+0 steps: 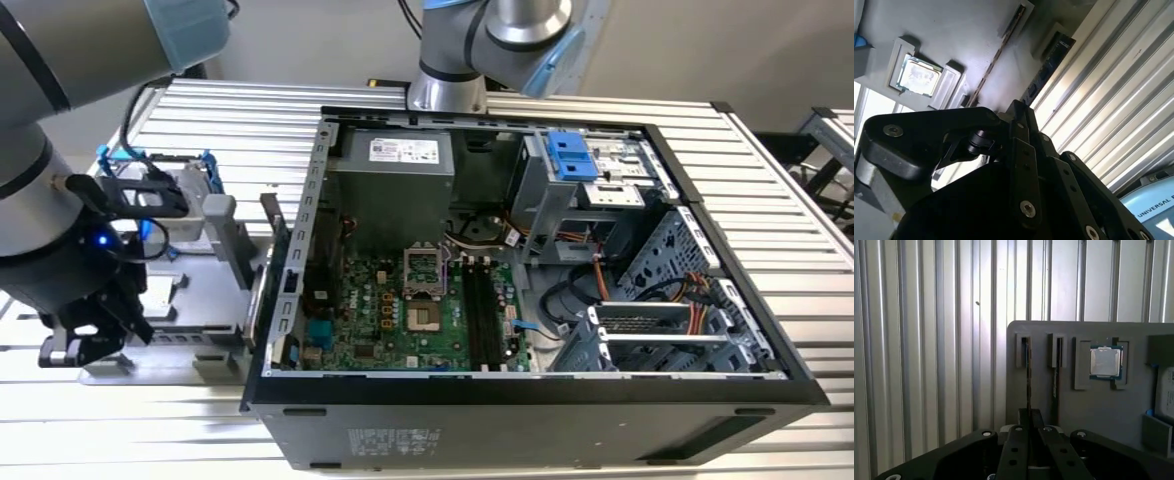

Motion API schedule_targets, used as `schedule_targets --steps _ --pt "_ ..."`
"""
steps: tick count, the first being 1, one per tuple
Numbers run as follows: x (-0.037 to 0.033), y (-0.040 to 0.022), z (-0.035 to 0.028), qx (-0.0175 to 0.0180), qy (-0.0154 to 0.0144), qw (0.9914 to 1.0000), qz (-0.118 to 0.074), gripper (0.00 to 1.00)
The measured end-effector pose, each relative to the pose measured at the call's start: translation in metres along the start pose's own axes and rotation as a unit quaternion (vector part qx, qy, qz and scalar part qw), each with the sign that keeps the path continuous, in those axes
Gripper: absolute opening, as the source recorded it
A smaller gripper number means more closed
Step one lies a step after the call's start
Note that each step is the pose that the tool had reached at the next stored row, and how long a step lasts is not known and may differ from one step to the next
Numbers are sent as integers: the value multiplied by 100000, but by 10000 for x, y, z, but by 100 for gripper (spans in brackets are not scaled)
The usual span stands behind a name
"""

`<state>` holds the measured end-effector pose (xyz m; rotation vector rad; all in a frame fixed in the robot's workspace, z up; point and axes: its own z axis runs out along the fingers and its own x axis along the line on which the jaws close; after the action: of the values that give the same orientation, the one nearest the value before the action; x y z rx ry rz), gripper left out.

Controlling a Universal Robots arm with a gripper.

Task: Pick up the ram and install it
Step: 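Pick up the ram and move it above insertion slot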

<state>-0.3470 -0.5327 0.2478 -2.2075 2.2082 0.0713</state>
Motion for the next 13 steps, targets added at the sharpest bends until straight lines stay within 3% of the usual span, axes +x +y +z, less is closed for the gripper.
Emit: schedule_targets --steps 7,13 --pt "-9 4 -192 -4 3 100000 4 0" --pt "-14 6 -316 24 -8 99998 665 0"
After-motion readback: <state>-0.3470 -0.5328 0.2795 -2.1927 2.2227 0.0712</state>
